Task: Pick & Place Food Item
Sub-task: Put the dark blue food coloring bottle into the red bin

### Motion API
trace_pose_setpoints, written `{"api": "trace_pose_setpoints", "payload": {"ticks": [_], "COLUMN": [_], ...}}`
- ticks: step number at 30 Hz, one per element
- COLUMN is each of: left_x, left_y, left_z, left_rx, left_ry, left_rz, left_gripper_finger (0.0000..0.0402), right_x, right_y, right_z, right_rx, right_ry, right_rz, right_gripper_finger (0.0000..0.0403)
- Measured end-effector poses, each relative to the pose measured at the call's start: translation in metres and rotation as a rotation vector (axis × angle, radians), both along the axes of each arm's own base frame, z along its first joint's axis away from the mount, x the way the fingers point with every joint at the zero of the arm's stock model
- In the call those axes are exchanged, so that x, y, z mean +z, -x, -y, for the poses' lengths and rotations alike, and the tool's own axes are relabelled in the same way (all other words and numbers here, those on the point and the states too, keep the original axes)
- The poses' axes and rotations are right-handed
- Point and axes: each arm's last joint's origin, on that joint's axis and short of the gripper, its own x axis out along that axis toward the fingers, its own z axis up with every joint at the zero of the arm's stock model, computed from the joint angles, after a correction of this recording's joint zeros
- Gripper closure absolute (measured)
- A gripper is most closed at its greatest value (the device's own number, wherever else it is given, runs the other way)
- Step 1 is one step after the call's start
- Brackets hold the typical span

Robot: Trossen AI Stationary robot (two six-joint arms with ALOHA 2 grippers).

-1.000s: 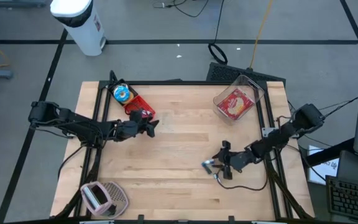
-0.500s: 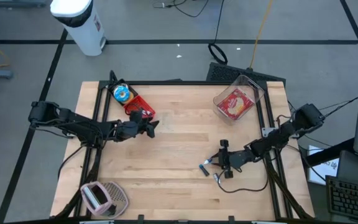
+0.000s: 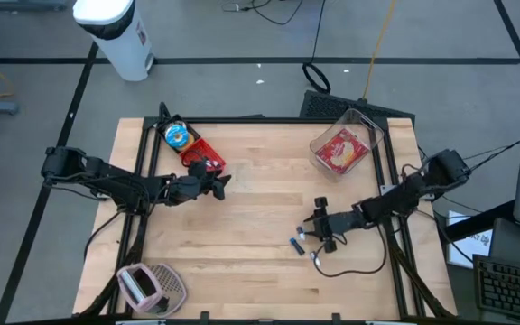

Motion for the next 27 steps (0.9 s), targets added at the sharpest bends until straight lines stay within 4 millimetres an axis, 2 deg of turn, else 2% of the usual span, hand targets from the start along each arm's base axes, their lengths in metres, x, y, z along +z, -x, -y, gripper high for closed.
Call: {"api": "trace_pose_setpoints", "payload": {"ticks": [10, 21, 27], "left_x": [0.0000, 0.0000, 0.0000], "left_y": [0.0000, 0.0000, 0.0000], "left_z": [-0.0001, -0.0001, -0.0001], "left_rx": [-0.001, -0.001, -0.001], "left_ry": [-0.004, -0.004, -0.004], "left_rz": [-0.003, -0.003, -0.003], "left_gripper_finger": [0.0153, 0.0153, 0.0153], "right_x": [0.0054, 0.0078, 0.0065], "right_y": [-0.0045, -0.0070, -0.0071], "right_z": [-0.0011, 0.0013, 0.0029], "right_rx": [0.063, 0.081, 0.125], "right_ry": [-0.025, 0.009, -0.040], "right_rz": [0.061, 0.092, 0.065], "right_gripper_finger": [0.0228, 0.0201, 0.0211]}}
